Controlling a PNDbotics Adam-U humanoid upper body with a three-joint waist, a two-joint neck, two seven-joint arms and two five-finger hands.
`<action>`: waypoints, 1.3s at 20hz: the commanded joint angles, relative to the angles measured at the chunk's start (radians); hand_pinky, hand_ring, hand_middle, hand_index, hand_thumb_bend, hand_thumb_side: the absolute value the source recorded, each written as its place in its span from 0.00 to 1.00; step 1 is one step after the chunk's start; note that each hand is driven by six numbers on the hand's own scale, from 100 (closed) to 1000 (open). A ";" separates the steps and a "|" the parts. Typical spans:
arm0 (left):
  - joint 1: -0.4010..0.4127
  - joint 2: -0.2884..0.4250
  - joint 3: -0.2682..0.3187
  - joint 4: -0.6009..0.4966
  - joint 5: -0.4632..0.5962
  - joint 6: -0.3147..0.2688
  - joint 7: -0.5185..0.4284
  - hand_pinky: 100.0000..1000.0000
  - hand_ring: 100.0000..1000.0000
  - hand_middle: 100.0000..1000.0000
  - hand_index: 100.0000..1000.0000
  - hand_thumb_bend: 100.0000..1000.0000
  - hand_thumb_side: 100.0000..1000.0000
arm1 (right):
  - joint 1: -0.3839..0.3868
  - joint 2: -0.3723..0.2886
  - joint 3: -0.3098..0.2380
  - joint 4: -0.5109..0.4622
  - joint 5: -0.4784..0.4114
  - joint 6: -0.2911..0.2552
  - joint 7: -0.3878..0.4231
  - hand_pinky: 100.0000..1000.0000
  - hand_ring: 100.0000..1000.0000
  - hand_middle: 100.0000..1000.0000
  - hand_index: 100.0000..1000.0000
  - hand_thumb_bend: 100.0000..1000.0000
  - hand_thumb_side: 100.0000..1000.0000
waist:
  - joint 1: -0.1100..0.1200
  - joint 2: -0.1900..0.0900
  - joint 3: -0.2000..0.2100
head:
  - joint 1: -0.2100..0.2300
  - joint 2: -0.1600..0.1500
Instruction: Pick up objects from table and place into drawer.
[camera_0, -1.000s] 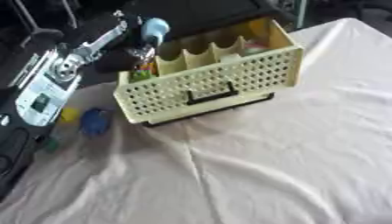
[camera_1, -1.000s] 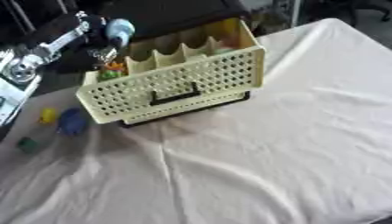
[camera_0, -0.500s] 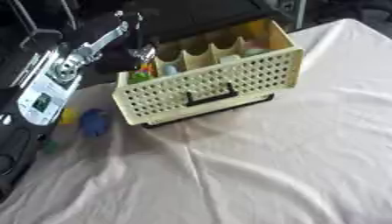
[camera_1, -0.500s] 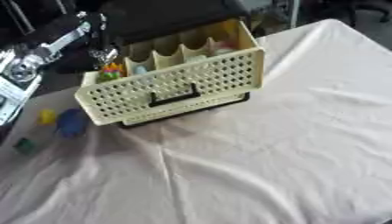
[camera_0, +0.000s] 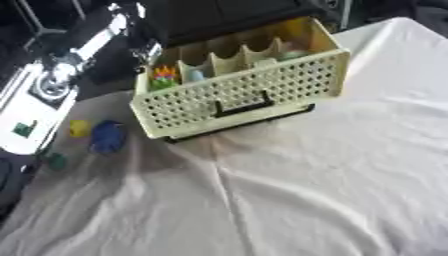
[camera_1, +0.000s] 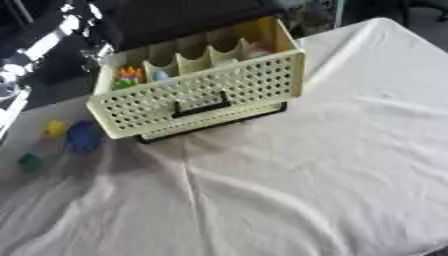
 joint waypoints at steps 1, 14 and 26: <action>0.068 0.086 0.057 -0.209 0.132 0.025 0.115 0.45 0.62 0.63 0.97 0.00 0.81 | 0.038 -0.112 -0.018 -0.014 0.054 -0.033 0.026 0.68 0.69 0.63 0.75 0.00 0.84 | -0.034 -0.030 0.017 | -0.038 0.017; 0.428 -0.058 0.153 -0.421 0.126 -0.056 0.329 0.46 0.62 0.62 0.96 0.00 0.83 | 0.175 -0.490 -0.034 -0.014 0.386 -0.040 0.084 0.53 0.59 0.59 0.72 0.00 0.88 | -0.167 -0.062 0.132 | -0.163 0.031; 0.508 -0.228 0.163 -0.421 0.159 -0.010 0.246 0.42 0.59 0.58 0.95 0.03 0.88 | 0.186 -0.706 0.095 -0.014 0.546 -0.040 0.283 0.42 0.46 0.52 0.70 0.00 1.00 | -0.231 -0.057 0.186 | -0.247 0.035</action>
